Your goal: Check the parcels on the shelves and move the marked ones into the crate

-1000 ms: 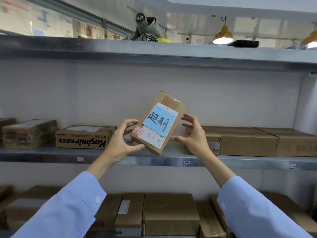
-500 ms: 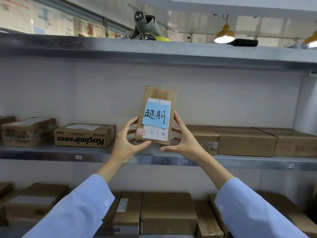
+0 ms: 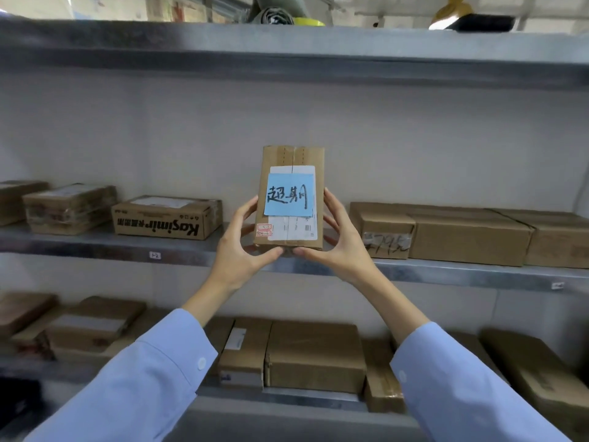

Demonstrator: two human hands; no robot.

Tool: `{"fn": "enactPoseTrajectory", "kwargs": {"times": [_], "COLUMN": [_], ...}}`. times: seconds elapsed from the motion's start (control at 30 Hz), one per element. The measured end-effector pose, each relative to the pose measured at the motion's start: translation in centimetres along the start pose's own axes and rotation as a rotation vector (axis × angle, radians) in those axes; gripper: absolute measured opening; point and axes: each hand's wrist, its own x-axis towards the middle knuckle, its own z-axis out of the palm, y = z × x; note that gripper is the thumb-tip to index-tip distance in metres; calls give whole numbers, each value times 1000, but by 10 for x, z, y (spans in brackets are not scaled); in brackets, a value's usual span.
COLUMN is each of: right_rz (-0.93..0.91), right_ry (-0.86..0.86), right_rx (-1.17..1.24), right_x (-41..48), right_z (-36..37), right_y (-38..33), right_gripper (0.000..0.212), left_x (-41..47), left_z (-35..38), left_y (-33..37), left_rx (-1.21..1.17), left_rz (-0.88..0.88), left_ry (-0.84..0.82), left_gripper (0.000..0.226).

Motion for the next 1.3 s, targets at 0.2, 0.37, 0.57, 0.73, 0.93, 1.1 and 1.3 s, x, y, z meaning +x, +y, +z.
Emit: {"fn": "enactPoseTrajectory", "kwargs": {"times": [0.2, 0.37, 0.57, 0.73, 0.93, 1.1, 1.3], "right_rz": [74, 132, 250, 383, 561, 702, 824], "right_ry": [-19, 1, 135, 293, 521, 701, 965], "right_rx": [70, 126, 131, 82, -38, -130, -230], "right_x": [-31, -69, -133, -223, -346, -452, -589], "right_z": [5, 9, 10, 10, -15, -46, -74], "right_y": [5, -3, -37, -70, -117, -172, -248], "right_gripper": [109, 107, 93, 82, 79, 84, 72], "left_x": [-28, -55, -93, -145, -219, -286, -386], "left_z": [2, 5, 7, 23, 69, 112, 170], "left_y": [-2, 1, 16, 36, 87, 163, 253], "left_rx": [26, 7, -100, -210, -356, -560, -683], "left_rz": [-16, -25, -6, 18, 64, 92, 185], "left_ry": [-34, -81, -194, -386, -604, -804, -1057], "left_gripper": [89, 89, 86, 87, 87, 86, 86]}}
